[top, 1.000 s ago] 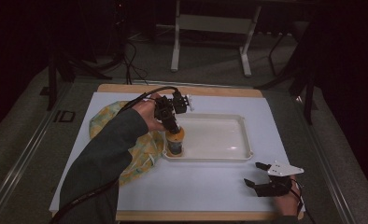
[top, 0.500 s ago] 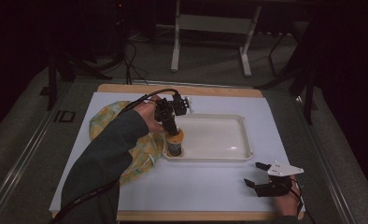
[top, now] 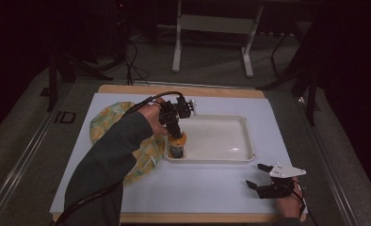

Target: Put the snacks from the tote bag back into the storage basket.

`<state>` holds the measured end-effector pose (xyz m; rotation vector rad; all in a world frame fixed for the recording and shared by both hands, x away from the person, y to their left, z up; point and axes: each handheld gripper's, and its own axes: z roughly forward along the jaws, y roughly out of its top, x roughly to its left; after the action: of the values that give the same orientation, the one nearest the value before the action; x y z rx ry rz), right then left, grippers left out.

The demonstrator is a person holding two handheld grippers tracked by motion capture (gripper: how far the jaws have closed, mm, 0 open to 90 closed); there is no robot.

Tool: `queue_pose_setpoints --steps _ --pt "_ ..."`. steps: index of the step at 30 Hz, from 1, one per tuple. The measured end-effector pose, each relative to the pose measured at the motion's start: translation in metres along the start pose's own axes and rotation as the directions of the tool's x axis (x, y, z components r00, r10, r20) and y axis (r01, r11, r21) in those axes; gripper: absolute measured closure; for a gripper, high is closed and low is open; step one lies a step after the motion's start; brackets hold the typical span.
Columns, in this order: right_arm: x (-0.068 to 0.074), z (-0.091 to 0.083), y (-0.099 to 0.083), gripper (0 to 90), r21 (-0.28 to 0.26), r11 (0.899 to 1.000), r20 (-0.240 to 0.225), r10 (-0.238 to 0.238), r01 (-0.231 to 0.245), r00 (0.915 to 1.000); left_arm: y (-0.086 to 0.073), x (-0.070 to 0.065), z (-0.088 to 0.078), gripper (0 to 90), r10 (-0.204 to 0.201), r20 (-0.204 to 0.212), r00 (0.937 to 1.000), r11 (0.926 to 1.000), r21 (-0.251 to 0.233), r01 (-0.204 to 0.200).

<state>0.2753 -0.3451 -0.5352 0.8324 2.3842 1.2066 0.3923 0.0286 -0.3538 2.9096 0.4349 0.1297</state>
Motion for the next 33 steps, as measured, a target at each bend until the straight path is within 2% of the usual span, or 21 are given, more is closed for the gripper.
queue_pose_setpoints --steps 10,22,28,33 --pt "0.0 0.0 0.0 16.5 0.001 1.0 0.0 -0.002 0.002 1.0 0.002 -0.003 0.001 58.0 0.017 -0.008 0.9998 0.9998 0.005 -0.017" --pt "0.0 0.0 0.0 16.5 -0.001 1.0 0.0 0.0 0.0 1.0 0.005 -0.007 -0.002 49.5 0.034 -0.007 0.9994 0.9993 -0.016 -0.034" --pt "0.0 0.0 0.0 16.5 -0.002 1.0 0.0 -0.002 0.002 1.0 0.002 -0.008 -0.007 48.8 0.037 -0.016 0.9992 0.9985 -0.041 -0.037" --pt "0.0 0.0 0.0 16.5 -0.002 1.0 0.002 -0.002 0.002 1.0 -0.003 -0.009 -0.016 47.9 0.032 -0.03 0.999 0.9959 -0.084 -0.035"
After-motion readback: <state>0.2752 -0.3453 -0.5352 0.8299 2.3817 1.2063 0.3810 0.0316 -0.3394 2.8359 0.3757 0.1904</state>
